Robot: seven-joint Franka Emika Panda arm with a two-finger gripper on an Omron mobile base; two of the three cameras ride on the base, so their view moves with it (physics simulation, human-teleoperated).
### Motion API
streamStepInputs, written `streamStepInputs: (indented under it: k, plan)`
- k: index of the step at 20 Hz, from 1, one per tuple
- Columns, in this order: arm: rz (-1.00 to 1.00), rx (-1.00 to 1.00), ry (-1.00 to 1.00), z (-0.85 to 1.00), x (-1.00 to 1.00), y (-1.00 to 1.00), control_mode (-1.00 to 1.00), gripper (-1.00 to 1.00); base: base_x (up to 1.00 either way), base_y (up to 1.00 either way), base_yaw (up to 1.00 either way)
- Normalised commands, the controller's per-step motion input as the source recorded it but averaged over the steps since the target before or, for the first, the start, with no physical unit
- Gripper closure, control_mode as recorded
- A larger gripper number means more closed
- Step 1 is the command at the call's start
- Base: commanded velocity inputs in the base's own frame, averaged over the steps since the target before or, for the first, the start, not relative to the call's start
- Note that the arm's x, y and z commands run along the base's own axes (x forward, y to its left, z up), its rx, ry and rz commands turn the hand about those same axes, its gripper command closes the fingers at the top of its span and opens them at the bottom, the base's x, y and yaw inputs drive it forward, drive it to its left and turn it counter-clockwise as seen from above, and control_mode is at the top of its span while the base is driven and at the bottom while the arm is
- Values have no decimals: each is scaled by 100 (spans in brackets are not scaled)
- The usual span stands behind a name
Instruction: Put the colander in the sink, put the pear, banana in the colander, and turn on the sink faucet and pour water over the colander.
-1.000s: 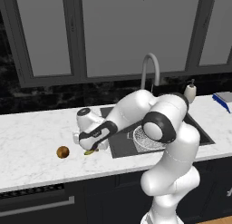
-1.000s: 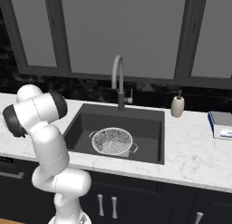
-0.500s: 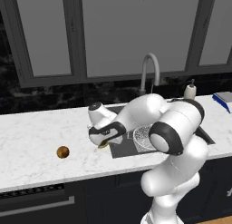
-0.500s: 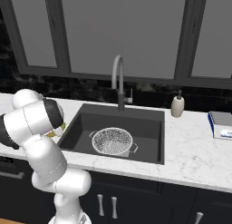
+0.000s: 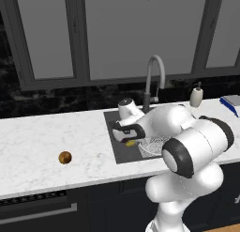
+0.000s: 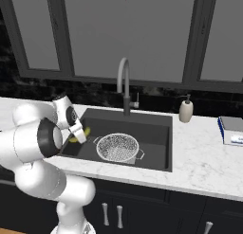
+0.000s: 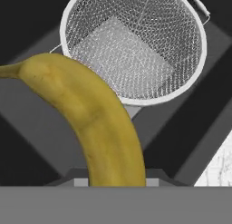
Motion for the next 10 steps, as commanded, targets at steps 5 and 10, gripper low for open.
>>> streamStepInputs:
  k: [5,10]
  plan:
    - [-8,0,0,0,0,-100,-100,100,0,0,0]
    - [-3,0,0,-10,18,-95,-100,100,0,0,0]
